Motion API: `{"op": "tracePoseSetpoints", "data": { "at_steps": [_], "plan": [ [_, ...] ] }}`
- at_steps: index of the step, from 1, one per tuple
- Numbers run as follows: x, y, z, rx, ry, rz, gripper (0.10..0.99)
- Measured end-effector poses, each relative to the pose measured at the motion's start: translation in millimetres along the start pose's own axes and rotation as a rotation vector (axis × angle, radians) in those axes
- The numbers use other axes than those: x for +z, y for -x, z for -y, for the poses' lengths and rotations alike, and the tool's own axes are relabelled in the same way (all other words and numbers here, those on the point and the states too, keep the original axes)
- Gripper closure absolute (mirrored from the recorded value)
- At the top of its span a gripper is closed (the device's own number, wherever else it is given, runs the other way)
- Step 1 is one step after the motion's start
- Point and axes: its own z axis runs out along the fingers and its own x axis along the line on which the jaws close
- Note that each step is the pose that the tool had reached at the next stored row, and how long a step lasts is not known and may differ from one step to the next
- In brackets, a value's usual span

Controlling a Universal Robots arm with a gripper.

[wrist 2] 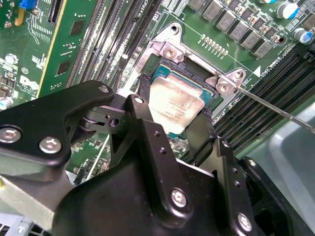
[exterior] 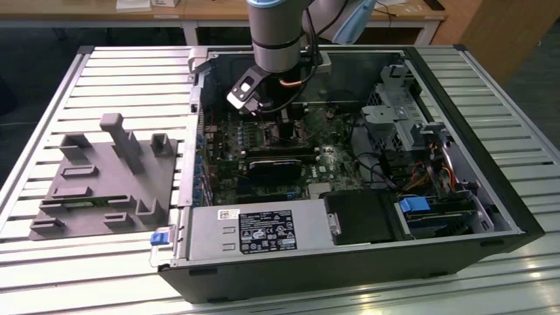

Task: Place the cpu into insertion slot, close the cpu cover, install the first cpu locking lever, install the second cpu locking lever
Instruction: 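Place the cpu into insertion slot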

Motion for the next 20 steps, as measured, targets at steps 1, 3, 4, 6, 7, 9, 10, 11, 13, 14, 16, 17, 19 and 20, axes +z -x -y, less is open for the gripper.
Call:
{"op": "tracePoseSetpoints", "data": {
  "at_steps": [1,3,4,6,7,9,10,11,13,14,16,17,19,20],
  "plan": [
    [0.0,0.0,0.0,0.000,0.000,0.0001,0.549],
    [0.5,-0.1,0.0,0.000,0.000,-0.0002,0.549],
    [1.2,-0.1,0.1,0.000,0.000,-0.0003,0.549],
    [1.5,-0.1,0.2,0.000,0.000,0.0000,0.549],
    [1.5,0.0,0.2,0.000,0.000,0.0001,0.549],
    [1.6,-0.1,0.2,0.000,0.000,0.0000,0.549],
    [1.6,-0.1,0.2,0.000,0.000,-0.0002,0.549],
    [1.7,-0.1,0.2,0.000,0.000,-0.0002,0.549],
    [1.8,-0.1,0.2,0.000,0.000,-0.0004,0.537],
    [1.8,-0.1,0.2,0.000,0.000,-0.0005,0.537],
    [1.8,-0.1,0.2,0.000,0.000,-0.0005,0.475],
    [1.9,-0.1,0.2,0.000,0.000,-0.0005,0.475],
    [1.9,-0.1,0.2,0.000,0.000,-0.0005,0.475],
    [1.5,-0.1,0.2,0.000,0.000,-0.0005,0.475]
  ]
}}
